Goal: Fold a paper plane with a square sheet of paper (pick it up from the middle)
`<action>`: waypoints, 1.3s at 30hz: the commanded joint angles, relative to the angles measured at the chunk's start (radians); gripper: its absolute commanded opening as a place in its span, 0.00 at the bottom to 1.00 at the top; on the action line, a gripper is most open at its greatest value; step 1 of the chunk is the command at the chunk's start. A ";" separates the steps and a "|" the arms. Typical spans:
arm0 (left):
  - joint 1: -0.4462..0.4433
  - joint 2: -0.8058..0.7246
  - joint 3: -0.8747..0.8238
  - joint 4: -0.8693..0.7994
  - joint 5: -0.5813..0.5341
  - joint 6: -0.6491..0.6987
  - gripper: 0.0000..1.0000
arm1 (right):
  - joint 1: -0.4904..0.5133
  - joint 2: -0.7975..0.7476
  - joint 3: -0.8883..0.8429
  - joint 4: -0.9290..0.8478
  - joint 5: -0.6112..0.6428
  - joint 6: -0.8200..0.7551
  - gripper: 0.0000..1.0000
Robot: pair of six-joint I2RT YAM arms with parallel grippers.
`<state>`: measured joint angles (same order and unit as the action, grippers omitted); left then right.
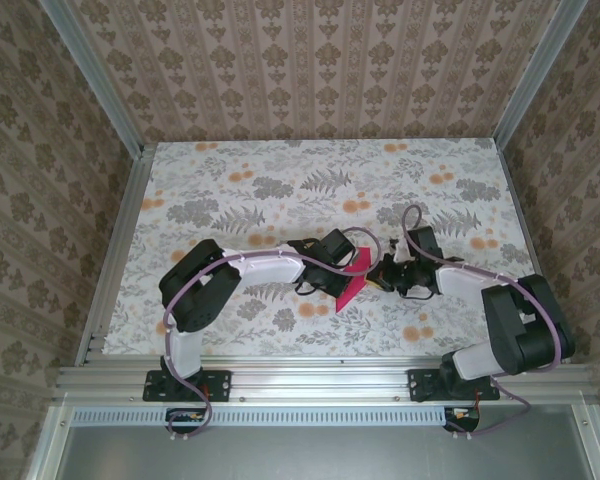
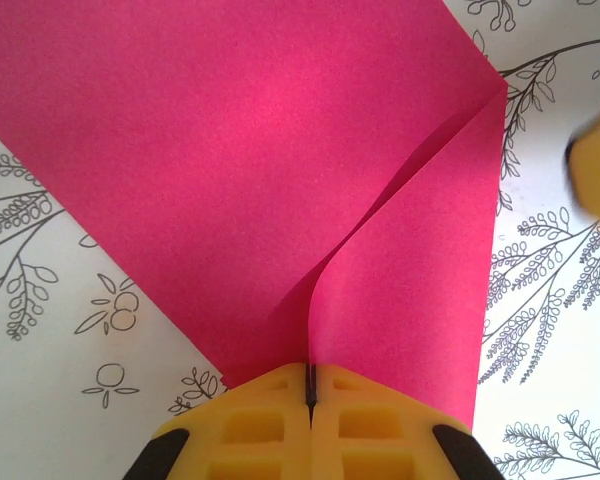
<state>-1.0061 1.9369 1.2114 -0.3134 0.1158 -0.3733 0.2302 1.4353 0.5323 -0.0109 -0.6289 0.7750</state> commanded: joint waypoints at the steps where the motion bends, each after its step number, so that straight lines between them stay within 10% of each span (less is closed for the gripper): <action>1: 0.005 0.004 -0.024 -0.061 -0.011 -0.015 0.00 | 0.044 0.025 -0.016 0.082 0.008 0.080 0.08; 39: 0.036 0.018 -0.090 0.000 0.034 -0.041 0.00 | 0.185 0.039 -0.134 0.320 0.132 0.255 0.08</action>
<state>-0.9802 1.9236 1.1675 -0.2554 0.1688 -0.3996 0.4053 1.4403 0.4038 0.2497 -0.5274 0.9932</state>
